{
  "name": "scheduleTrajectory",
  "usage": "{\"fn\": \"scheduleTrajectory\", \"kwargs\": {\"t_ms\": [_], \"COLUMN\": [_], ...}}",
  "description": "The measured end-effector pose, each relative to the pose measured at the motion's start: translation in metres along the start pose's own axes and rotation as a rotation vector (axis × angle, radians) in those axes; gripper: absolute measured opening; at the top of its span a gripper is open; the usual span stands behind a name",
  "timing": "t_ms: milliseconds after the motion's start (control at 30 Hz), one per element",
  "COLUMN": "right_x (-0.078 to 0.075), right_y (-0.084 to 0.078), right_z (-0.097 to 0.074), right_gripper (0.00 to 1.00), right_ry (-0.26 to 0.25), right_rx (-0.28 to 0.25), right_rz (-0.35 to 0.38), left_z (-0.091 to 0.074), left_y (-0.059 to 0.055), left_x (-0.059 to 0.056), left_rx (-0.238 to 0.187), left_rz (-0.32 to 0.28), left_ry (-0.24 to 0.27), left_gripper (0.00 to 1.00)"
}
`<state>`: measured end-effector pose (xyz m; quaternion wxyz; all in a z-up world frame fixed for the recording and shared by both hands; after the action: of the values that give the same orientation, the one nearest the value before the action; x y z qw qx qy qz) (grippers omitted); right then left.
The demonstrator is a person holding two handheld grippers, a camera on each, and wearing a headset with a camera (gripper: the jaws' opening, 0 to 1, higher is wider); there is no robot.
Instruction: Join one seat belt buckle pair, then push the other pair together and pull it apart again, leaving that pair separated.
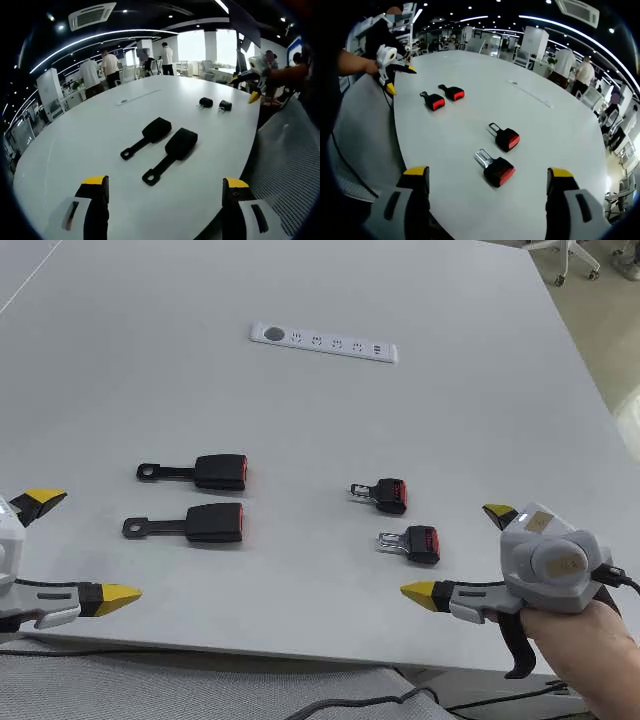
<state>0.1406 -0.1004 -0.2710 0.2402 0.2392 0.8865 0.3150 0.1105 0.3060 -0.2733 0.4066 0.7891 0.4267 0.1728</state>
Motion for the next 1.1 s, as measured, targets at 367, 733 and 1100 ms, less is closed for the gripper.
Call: {"fn": "scheduleTrajectory", "kwargs": {"t_ms": [367, 733, 1100], "right_x": [-0.003, -0.003, -0.003], "right_y": [0.003, 0.006, 0.012], "right_z": [0.005, 0.011, 0.014], "right_gripper": [0.99, 0.99, 0.98], "right_ry": [0.009, 0.009, 0.01], "right_rx": [0.005, 0.009, 0.016], "right_rz": [-0.016, -0.019, -0.058], "left_z": [0.0, 0.001, 0.0], "left_y": [0.002, 0.0, 0.0], "left_x": [0.003, 0.003, 0.005], "left_rx": [-0.007, 0.004, 0.002], "left_rz": [-0.008, 0.004, 0.003], "left_ry": [0.012, 0.004, 0.007], "left_gripper": [0.96, 0.95, 0.93]}}
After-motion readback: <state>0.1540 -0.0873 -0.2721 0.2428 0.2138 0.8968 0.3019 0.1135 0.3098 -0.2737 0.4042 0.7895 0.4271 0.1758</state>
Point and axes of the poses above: the centre of the closed fingertips' face, and the gripper's own axes: z roughly forward along the fingers, x roughly to its left, y roughly out of its top, the point moved 3 cm from there along -z, roughly backward along the fingers, and after that the axes turned 10 degrees about -z, right-handed, at the moved point
